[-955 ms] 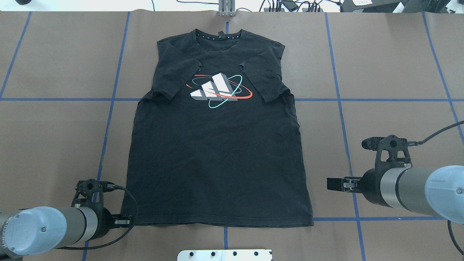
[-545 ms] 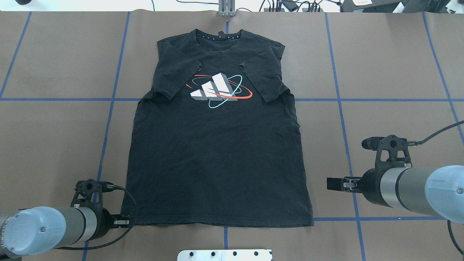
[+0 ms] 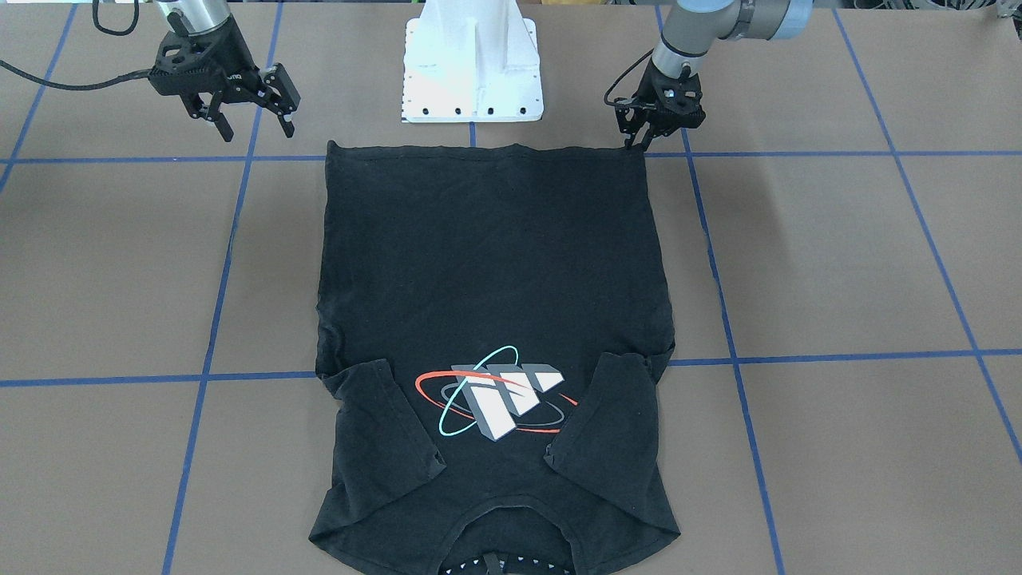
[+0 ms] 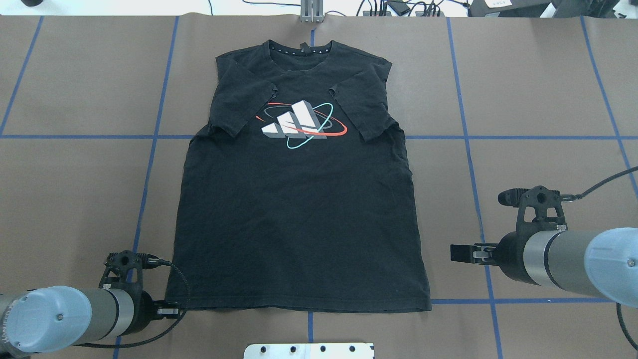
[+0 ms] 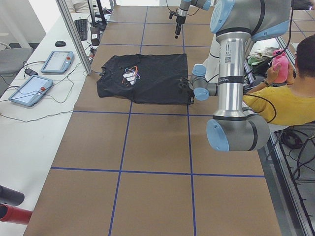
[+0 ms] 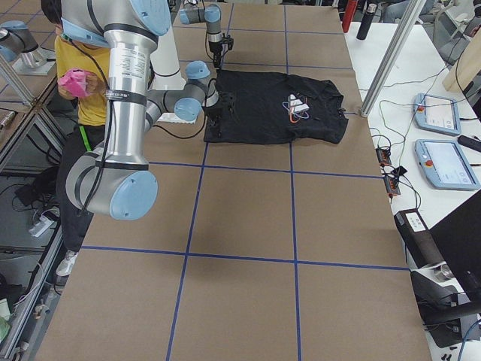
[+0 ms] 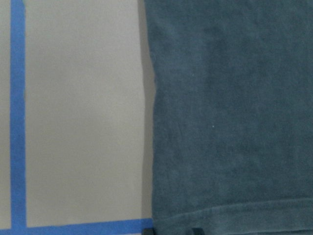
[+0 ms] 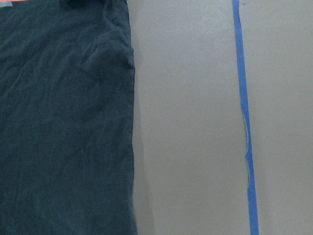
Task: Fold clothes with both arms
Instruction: 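Position both grippers at the hem corners nearest the robot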
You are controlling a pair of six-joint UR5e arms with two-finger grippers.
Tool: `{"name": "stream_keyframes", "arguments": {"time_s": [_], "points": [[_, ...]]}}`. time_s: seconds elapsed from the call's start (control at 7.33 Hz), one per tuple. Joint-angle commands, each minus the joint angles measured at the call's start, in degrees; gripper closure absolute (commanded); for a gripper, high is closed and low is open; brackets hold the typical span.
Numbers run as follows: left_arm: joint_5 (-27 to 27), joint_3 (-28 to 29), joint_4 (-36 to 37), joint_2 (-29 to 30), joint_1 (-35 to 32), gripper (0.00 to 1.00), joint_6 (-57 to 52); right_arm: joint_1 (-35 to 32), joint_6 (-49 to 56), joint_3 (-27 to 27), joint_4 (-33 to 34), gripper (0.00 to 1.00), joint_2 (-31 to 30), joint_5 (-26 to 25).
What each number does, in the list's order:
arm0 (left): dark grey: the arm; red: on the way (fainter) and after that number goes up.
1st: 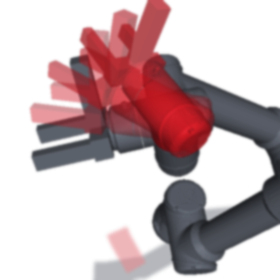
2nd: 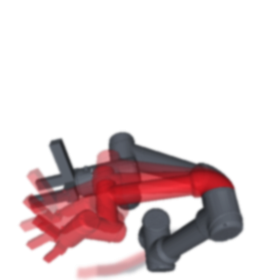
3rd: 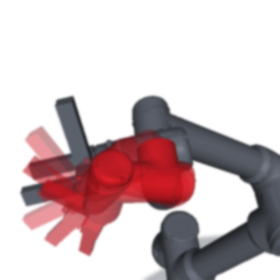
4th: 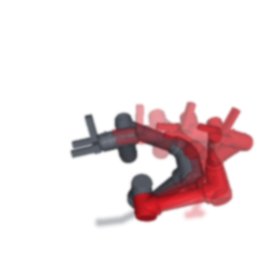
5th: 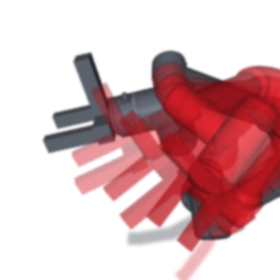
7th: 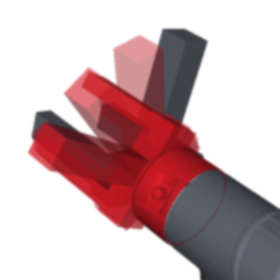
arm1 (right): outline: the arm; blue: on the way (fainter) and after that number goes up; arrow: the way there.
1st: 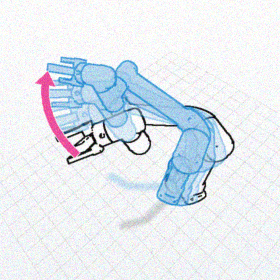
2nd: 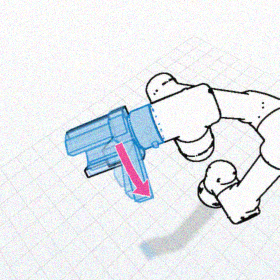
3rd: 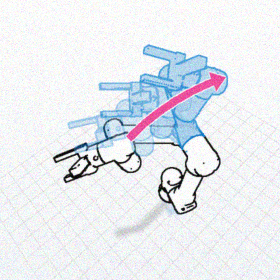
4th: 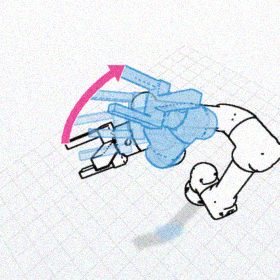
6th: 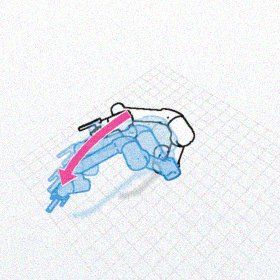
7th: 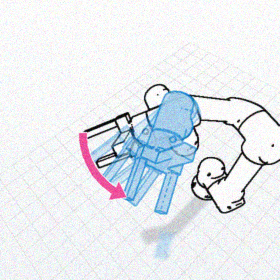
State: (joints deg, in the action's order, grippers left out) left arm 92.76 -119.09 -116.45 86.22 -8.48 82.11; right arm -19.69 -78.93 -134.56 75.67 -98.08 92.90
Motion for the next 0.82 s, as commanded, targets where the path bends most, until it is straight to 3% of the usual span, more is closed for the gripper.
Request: {"name": "stream_keyframes", "arguments": {"time_s": [0.0,0.14,0.41,0.68], "points": [[-0.04,0.00,0.00,-0.09,0.05,0.79,-0.02,0.00,0.00,0.00,0.00,0.00,-0.01,0.00],[-0.12,-0.09,0.00,-0.09,0.04,0.99,-0.02,0.09,0.00,0.00,0.00,0.00,0.08,0.00],[-0.21,-0.70,0.08,-0.09,-0.04,1.00,0.07,0.35,-0.17,0.18,0.00,0.00,0.60,-0.78],[-0.21,-0.79,0.00,0.09,-0.04,1.00,1.73,6.20,-5.07,0.53,0.09,0.00,0.78,-6.73]]}}
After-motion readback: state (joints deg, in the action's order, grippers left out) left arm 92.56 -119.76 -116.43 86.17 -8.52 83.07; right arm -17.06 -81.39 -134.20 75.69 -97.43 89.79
